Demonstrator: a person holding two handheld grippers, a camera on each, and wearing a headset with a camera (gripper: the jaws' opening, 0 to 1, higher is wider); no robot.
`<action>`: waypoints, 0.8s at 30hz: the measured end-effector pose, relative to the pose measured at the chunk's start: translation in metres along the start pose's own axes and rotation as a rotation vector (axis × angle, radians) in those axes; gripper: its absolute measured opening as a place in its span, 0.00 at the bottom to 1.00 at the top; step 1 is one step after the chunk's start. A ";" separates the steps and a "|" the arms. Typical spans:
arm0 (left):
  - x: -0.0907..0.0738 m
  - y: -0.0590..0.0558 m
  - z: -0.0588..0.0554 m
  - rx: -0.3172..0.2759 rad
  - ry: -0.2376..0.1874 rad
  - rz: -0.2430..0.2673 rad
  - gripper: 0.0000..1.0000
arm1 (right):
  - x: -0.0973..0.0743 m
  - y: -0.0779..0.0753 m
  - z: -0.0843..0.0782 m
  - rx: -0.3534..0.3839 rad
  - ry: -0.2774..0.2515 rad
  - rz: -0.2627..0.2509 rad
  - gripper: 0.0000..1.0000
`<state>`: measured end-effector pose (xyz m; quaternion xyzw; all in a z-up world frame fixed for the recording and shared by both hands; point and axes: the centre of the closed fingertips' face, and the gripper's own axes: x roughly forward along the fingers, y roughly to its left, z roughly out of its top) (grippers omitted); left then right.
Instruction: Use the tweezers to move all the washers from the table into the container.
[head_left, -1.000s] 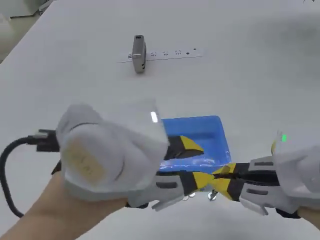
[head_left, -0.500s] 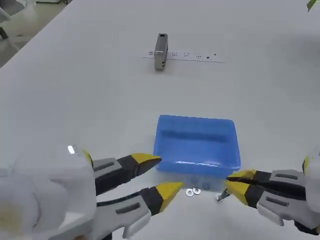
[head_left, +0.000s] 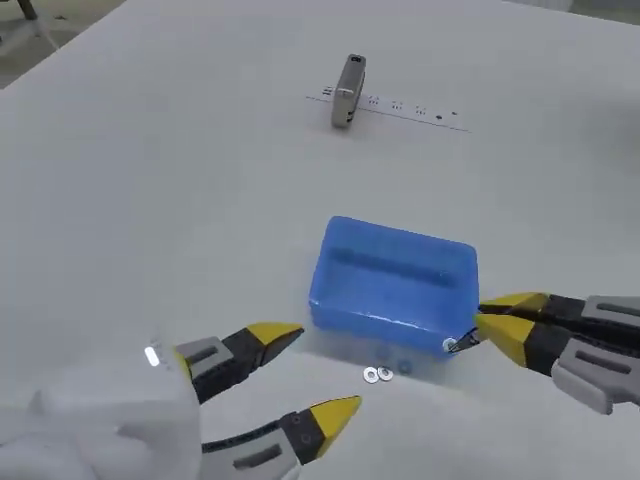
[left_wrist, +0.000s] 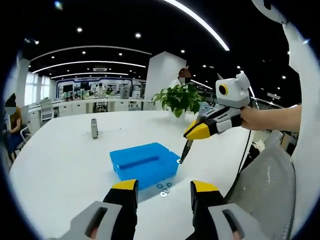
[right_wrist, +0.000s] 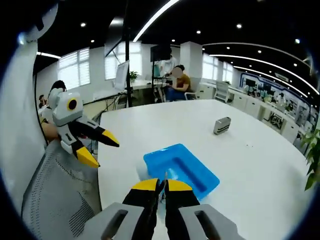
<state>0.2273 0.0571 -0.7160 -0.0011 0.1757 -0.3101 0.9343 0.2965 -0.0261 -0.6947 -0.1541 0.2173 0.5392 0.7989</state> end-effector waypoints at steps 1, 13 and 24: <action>0.000 0.001 0.001 0.000 -0.006 0.006 0.43 | 0.002 -0.003 0.002 -0.002 -0.002 -0.004 0.00; -0.002 0.009 0.008 0.021 -0.053 0.052 0.59 | 0.039 -0.051 -0.001 0.045 0.018 -0.047 0.00; -0.007 0.024 0.020 0.052 -0.122 0.150 0.89 | 0.059 -0.066 -0.025 0.098 0.089 -0.065 0.00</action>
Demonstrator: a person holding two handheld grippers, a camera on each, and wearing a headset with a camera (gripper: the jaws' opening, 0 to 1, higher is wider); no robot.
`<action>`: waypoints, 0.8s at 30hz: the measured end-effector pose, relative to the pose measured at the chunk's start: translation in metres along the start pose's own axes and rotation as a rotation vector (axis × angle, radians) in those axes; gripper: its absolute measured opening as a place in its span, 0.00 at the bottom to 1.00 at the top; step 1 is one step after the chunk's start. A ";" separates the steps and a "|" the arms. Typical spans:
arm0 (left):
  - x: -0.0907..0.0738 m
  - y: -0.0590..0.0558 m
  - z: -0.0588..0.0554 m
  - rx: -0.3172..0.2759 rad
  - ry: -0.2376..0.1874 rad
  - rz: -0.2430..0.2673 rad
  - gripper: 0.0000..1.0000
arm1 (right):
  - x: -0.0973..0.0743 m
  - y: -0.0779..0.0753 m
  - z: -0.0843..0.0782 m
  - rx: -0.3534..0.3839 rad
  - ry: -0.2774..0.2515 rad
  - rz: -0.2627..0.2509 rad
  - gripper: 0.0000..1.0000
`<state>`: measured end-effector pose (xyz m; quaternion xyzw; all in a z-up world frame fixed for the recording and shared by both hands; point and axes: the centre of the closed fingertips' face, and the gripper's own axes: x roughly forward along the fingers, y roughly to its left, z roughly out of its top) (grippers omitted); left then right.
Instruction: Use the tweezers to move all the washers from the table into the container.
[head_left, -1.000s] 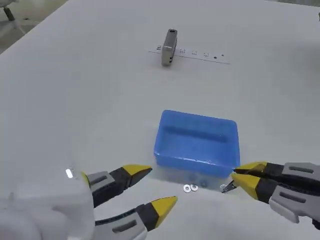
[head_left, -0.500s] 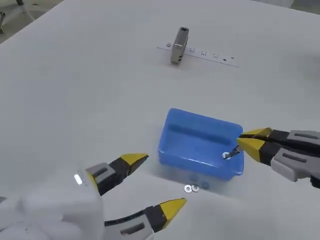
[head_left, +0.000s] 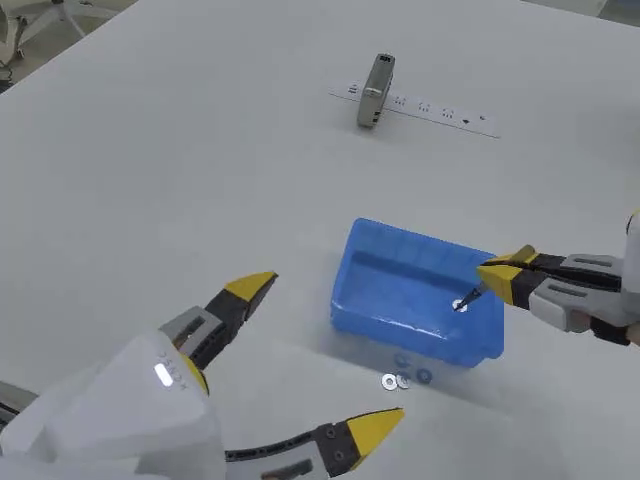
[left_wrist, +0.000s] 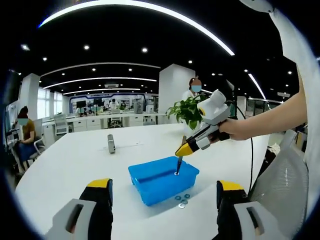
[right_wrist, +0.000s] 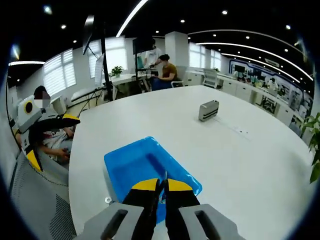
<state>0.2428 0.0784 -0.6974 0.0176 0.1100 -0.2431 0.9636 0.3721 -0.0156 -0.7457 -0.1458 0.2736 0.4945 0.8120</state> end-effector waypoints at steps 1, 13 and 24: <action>0.000 0.000 0.001 0.005 -0.005 0.006 0.91 | 0.001 0.000 -0.001 0.000 0.004 0.000 0.00; 0.001 0.000 0.003 0.049 0.000 0.017 0.99 | 0.005 0.004 -0.004 0.003 0.010 -0.001 0.01; 0.001 -0.002 0.003 0.065 0.007 0.014 0.99 | 0.001 0.007 -0.004 -0.022 0.015 -0.009 0.01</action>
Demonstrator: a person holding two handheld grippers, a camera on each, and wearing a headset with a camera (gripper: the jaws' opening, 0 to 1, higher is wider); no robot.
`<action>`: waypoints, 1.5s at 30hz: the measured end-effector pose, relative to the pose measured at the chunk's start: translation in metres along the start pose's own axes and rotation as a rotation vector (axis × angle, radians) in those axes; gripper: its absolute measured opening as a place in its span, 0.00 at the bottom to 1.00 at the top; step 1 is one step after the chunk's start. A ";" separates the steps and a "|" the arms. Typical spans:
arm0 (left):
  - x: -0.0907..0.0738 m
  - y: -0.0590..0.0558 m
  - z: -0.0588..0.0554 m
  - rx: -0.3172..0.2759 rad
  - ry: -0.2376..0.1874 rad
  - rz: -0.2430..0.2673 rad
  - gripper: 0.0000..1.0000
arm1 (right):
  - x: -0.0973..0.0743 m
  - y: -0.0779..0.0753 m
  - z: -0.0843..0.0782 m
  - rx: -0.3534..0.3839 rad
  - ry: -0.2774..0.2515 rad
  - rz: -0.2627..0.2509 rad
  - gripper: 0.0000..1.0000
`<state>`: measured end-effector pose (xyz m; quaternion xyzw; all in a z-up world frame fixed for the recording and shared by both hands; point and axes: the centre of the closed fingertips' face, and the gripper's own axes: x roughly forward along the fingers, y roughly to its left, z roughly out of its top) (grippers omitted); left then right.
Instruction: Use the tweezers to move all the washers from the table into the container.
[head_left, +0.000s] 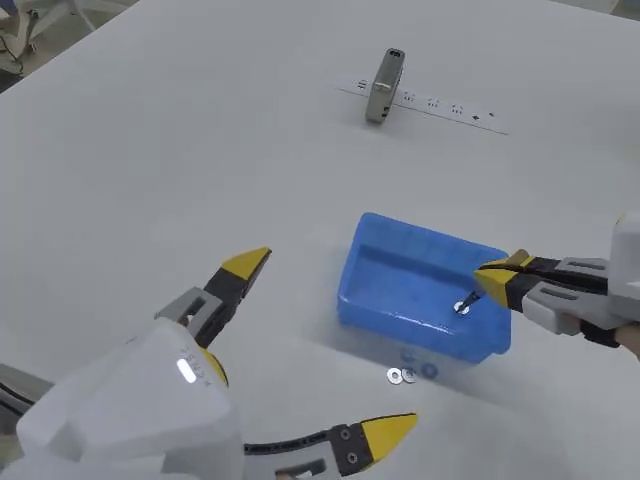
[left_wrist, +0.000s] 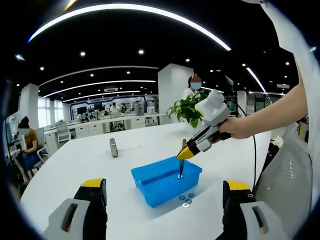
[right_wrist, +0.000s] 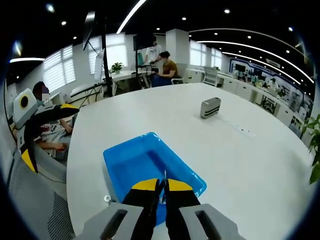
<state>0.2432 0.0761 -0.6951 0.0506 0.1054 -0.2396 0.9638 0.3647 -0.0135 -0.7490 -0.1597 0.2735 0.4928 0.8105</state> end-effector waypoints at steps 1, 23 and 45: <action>0.000 0.000 0.000 0.001 0.001 -0.001 0.99 | 0.000 0.000 0.000 -0.001 -0.001 -0.001 0.01; 0.001 -0.002 -0.007 -0.021 0.023 -0.019 0.99 | -0.048 0.072 0.010 0.028 -0.068 0.069 0.01; 0.001 -0.004 -0.012 -0.021 0.048 -0.032 0.97 | -0.023 0.103 -0.040 -0.040 0.014 0.117 0.02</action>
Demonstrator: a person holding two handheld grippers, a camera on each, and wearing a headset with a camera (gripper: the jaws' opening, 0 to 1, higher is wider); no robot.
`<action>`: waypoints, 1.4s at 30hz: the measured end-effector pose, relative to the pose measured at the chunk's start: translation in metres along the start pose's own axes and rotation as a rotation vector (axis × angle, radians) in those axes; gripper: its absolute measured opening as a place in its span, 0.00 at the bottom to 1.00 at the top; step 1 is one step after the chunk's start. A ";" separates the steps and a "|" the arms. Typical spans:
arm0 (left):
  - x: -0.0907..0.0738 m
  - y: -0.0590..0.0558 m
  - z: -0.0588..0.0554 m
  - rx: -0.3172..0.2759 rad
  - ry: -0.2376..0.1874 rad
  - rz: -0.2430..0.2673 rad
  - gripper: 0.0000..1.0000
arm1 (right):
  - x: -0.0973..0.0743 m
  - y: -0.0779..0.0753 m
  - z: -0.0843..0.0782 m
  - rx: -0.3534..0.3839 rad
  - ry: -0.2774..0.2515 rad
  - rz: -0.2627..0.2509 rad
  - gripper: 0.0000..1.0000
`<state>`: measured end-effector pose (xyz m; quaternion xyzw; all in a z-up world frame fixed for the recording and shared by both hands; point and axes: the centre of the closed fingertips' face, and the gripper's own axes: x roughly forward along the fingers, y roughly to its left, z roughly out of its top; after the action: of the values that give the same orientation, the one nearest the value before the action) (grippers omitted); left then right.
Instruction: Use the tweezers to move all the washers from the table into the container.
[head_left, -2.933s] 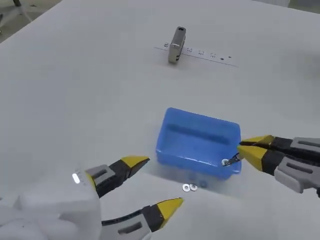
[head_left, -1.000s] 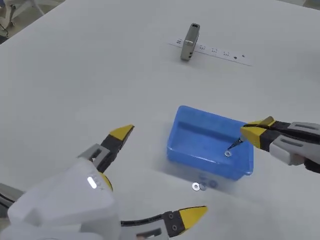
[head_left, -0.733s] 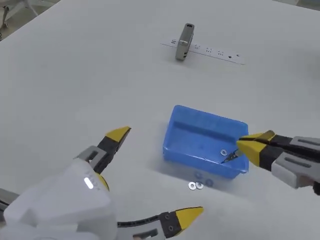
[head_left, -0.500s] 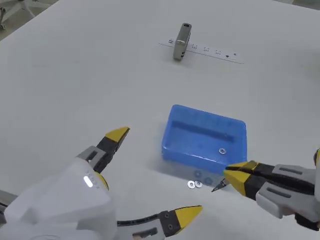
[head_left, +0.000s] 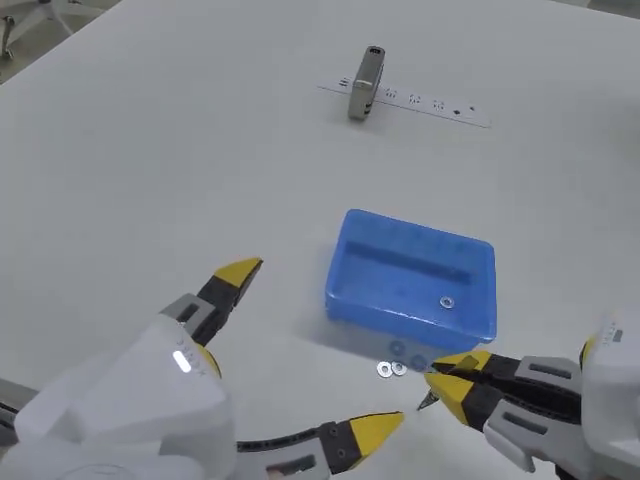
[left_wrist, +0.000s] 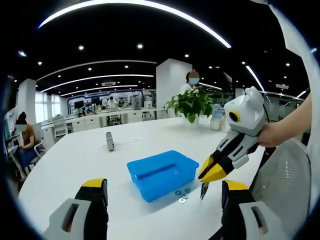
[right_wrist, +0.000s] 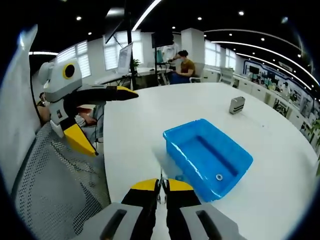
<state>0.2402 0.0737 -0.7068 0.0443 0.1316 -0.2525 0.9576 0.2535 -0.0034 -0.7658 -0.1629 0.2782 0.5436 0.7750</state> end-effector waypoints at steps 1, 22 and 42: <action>0.000 0.000 0.000 0.000 0.000 -0.002 0.97 | 0.001 0.000 -0.002 0.011 0.007 0.003 0.03; 0.000 0.000 -0.004 -0.011 0.015 -0.006 0.95 | 0.006 -0.030 0.018 -0.010 -0.044 -0.013 0.02; 0.000 0.002 -0.006 -0.016 0.024 0.000 0.94 | 0.017 -0.027 0.009 -0.058 0.006 0.010 0.03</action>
<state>0.2401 0.0763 -0.7127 0.0398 0.1453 -0.2510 0.9562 0.2856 0.0044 -0.7702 -0.1857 0.2656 0.5548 0.7662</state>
